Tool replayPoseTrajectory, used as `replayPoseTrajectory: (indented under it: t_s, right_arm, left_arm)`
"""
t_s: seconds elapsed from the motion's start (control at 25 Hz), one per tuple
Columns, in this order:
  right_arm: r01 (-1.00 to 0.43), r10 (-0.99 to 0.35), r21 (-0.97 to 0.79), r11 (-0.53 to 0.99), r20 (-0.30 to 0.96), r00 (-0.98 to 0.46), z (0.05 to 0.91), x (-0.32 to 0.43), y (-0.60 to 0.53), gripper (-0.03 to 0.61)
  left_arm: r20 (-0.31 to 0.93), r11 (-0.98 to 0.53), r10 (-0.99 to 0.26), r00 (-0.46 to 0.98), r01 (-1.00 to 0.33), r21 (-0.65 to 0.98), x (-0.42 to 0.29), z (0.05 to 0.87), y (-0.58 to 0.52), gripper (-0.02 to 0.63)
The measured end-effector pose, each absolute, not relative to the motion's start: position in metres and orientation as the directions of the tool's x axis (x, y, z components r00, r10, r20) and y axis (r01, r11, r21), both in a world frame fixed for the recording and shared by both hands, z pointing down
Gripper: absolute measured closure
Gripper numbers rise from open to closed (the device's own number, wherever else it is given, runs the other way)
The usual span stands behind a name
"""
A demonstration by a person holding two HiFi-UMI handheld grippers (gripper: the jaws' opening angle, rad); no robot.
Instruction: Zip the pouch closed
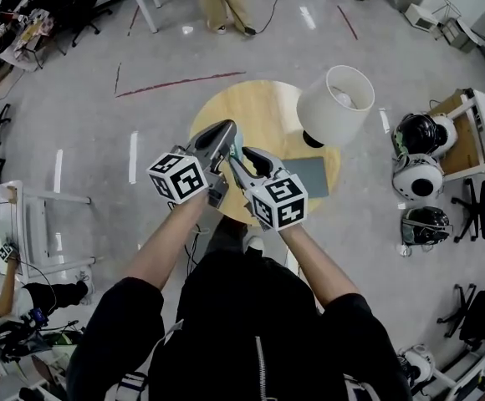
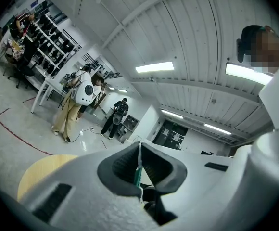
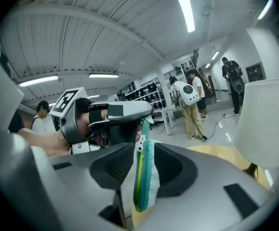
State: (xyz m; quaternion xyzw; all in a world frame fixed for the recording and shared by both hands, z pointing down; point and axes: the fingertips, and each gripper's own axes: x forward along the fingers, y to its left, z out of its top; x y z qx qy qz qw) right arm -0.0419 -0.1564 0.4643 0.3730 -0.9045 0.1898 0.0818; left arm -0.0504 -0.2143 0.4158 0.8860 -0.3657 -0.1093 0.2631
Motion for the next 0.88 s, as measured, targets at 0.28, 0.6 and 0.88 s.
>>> replayPoseTrajectory:
  t_s: [0.28,0.6,0.88]
  right_arm:
    - [-0.736,-0.666,-0.174,0.654,0.329,-0.669,0.472,-0.044,-0.151,0.485]
    - [-0.741,-0.672,-0.136,0.657,0.341,-0.658,0.475,-0.034,-0.145,0.509]
    - [-0.731,-0.649,-0.188,0.656,0.355,-0.673,0.483,-0.032,-0.142,0.505]
  left_arm:
    - [0.003,-0.614,-0.693,0.721,-0.592,0.523,-0.041,0.416,-0.198,0.597]
    - [0.027,-0.617,-0.682,0.731,-0.595,0.515,-0.043,0.424,-0.196,0.597]
    - [0.033,-0.62,-0.67,0.742,-0.583,0.526,-0.044,0.432,-0.194,0.597]
